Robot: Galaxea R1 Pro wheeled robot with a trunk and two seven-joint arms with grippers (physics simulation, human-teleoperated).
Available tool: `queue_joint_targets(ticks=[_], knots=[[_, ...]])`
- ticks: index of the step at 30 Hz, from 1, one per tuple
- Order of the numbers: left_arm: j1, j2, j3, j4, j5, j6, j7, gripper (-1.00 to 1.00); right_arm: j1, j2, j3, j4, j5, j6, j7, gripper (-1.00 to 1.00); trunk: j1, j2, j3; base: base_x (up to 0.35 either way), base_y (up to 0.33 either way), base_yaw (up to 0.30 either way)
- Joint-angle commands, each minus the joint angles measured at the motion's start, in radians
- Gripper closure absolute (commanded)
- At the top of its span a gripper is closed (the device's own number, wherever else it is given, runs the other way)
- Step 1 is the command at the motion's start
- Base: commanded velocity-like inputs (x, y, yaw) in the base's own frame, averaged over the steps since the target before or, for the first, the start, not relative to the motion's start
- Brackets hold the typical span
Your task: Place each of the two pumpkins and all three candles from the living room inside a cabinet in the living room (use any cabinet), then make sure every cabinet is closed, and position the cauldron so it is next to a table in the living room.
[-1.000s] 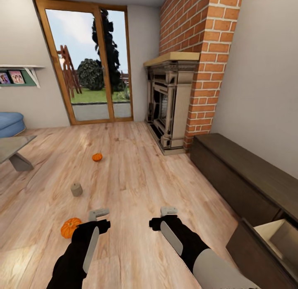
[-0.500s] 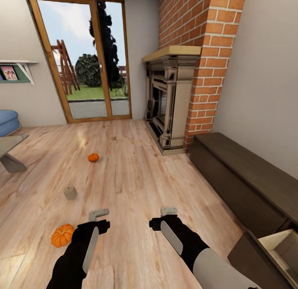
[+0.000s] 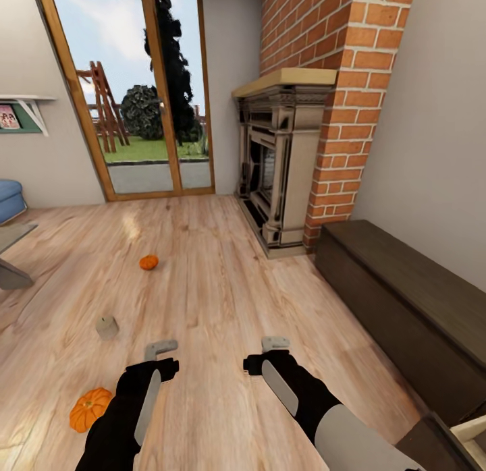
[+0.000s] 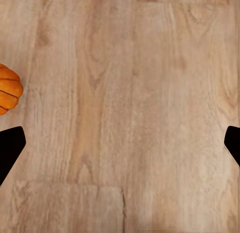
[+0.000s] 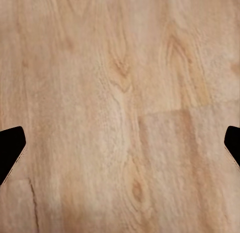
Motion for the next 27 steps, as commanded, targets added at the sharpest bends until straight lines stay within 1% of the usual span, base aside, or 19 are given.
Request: queue_joint_targets(ticks=[1,7,16,21,27], knots=[[-0.001,-0.001,0.001,-0.001,0.002,0.004,0.003,-1.0,-0.001,0.0,0.005,-0.001,-0.01,0.002,-0.01,-1.0,0.0,0.0,-0.001,0.331,0.0,0.013],[-0.001,-0.001,0.001,-0.001,0.002,0.004,0.003,-1.0,-0.001,0.0,0.008,-0.002,-0.01,0.0,-0.011,-1.0,0.0,0.0,-0.001,0.332,0.0,0.119],[-0.001,-0.001,0.001,-0.001,0.002,0.004,0.003,-1.0,-0.001,0.0,0.012,-0.002,-0.009,0.0,-0.011,-1.0,0.0,0.0,-0.001,0.332,-0.042,0.274],[-0.001,-0.001,0.0,-0.001,0.001,0.004,0.003,-1.0,-0.001,0.0,0.012,-0.002,-0.009,0.0,-0.01,-1.0,0.0,0.0,-0.001,0.312,-0.16,0.256],[-0.001,-0.001,0.001,-0.001,0.001,0.004,0.003,-1.0,-0.001,0.0,0.012,-0.003,-0.009,-0.001,-0.01,-1.0,0.0,0.0,-0.001,0.293,-0.198,0.034]])
